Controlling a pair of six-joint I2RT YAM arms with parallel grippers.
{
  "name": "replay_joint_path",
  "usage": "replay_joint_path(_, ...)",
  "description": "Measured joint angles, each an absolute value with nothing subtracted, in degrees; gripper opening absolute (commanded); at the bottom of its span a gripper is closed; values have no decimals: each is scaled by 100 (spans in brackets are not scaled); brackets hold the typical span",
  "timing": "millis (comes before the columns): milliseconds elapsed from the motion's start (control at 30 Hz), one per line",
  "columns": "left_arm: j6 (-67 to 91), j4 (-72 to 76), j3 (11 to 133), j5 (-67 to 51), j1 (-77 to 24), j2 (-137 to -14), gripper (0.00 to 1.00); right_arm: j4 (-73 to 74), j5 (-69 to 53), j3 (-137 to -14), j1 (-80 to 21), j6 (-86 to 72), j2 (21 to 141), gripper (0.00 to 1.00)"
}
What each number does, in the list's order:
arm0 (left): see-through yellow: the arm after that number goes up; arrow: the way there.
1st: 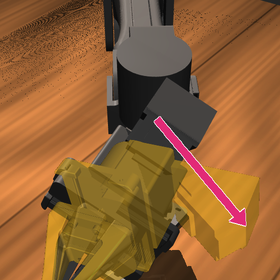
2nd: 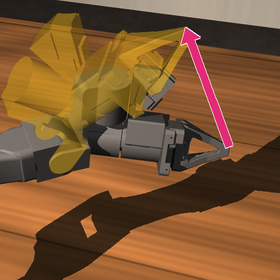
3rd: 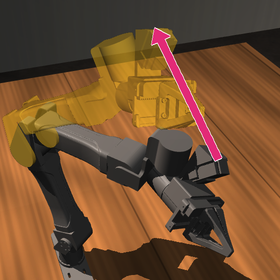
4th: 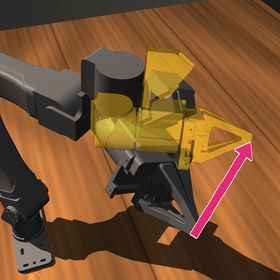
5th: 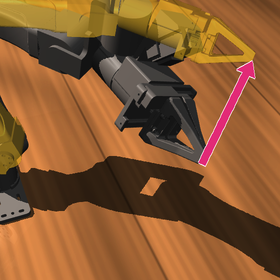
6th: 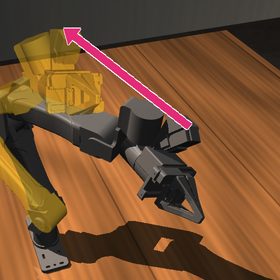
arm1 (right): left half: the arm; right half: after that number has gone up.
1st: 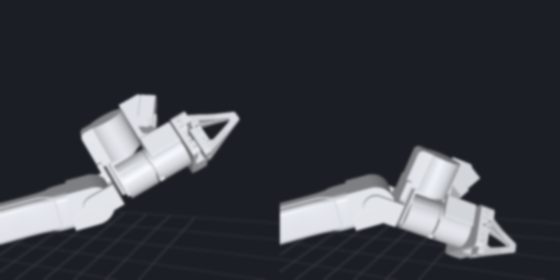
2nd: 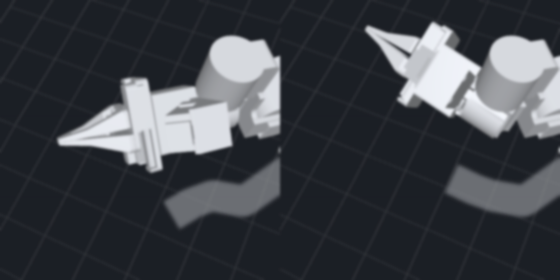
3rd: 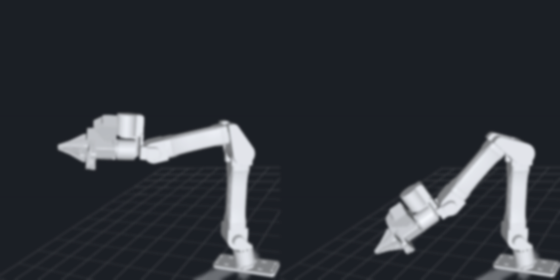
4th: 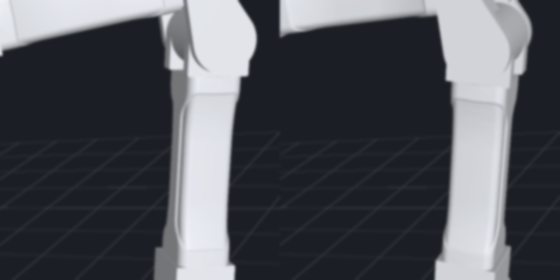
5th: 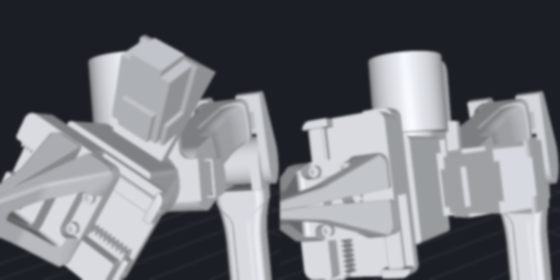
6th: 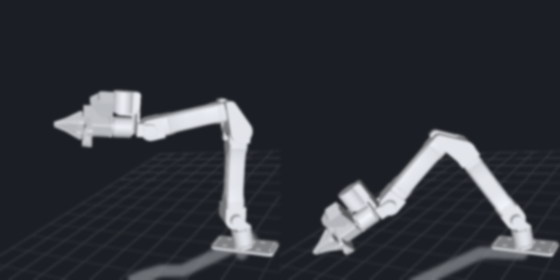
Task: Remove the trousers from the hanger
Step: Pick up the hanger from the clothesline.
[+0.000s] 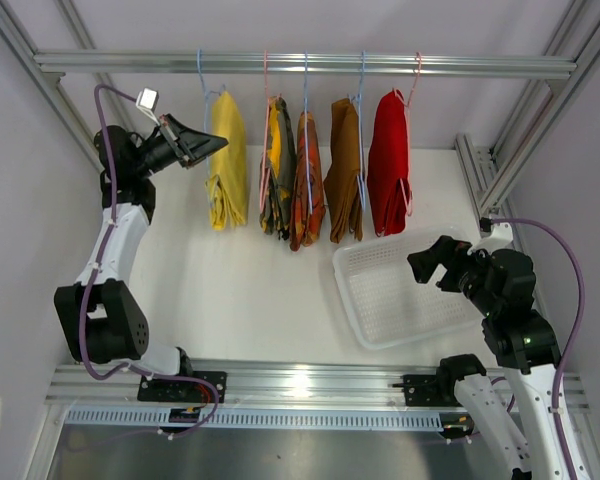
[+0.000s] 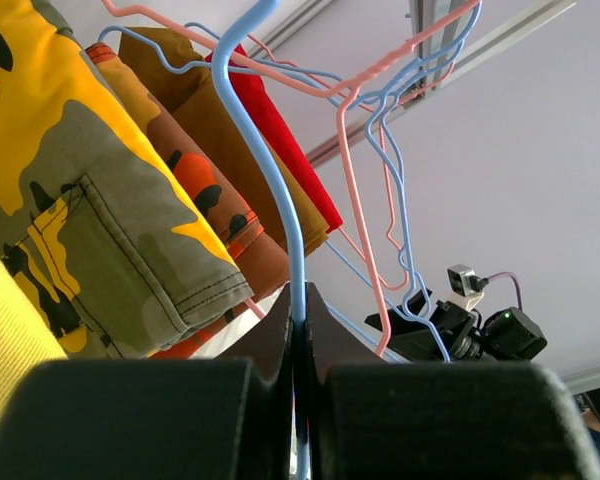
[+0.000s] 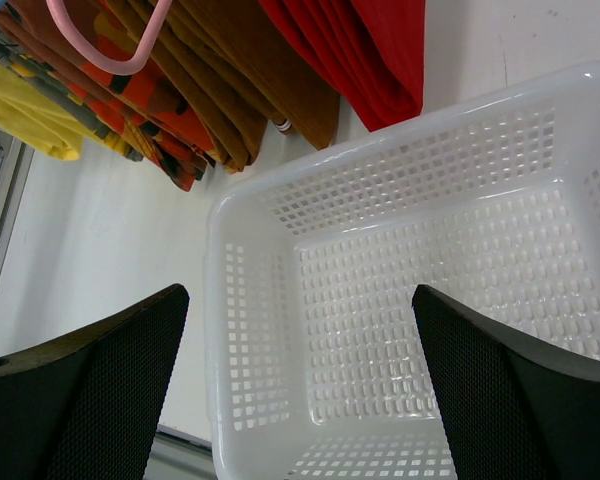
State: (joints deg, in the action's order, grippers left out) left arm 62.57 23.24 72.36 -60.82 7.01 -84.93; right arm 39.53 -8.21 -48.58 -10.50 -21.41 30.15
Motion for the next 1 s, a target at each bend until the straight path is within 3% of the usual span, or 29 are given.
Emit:
replay_joint_path(500,6462,2073,7201,-6005,698,-8173,0,3951,-851,-4858,-1050,-2141,3057,99)
replay_joint_path(1000,5815,-521,8044,-4709,694,-7168,1,4010,-845,-5033,-1050,-2095,3245,99)
